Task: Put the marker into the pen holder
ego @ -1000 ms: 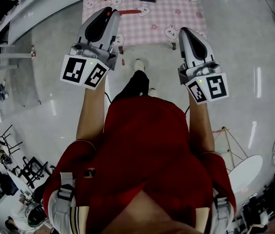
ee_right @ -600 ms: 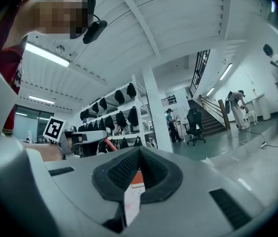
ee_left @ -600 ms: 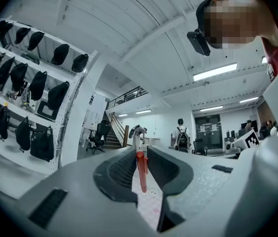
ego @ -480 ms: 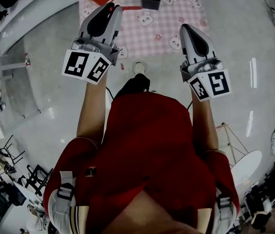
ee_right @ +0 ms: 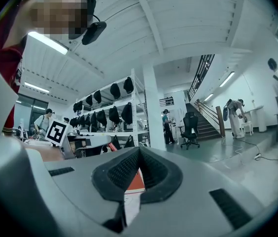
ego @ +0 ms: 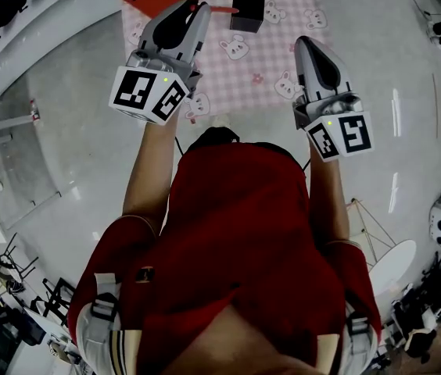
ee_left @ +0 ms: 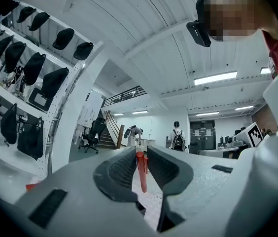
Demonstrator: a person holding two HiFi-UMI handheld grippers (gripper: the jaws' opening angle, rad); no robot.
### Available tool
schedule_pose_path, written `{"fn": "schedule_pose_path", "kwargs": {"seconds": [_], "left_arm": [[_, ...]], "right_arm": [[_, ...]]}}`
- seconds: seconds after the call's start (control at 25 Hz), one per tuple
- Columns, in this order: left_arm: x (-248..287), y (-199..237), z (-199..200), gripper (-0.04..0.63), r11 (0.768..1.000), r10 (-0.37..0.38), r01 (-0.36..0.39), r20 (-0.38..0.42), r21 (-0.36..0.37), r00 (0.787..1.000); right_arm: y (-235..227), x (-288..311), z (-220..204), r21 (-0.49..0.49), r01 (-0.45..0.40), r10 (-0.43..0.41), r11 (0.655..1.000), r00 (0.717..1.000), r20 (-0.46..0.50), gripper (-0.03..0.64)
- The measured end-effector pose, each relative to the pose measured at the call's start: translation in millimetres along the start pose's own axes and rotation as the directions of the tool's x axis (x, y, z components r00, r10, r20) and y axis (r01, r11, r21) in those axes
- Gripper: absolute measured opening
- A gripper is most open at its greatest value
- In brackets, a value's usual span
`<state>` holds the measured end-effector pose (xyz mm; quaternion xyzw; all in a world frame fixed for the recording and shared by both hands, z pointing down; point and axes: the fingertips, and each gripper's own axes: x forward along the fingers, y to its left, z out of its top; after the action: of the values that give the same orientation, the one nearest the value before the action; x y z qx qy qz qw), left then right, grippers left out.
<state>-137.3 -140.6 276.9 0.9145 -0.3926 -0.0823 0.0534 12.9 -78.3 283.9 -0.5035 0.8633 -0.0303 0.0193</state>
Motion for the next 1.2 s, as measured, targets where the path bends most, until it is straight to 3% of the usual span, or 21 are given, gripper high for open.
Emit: {"fn": "schedule_pose_path", "kwargs": {"seconds": [0.56, 1.2], "left_arm": [[46, 29, -35, 0.074, 0.999, -0.035, 0.034, -0.061, -0.009, 0.998], [93, 31, -78, 0.074, 0.997, 0.068, -0.063, -0.176, 0.032, 0.982]], "right_arm": [[-33, 24, -11, -0.01, 0.068, -0.068, 0.998, 0.998, -0.009, -0.002], [-84, 42, -19, 0.0, -0.034, 0.034, 0.999, 0.999, -0.038, -0.001]]}}
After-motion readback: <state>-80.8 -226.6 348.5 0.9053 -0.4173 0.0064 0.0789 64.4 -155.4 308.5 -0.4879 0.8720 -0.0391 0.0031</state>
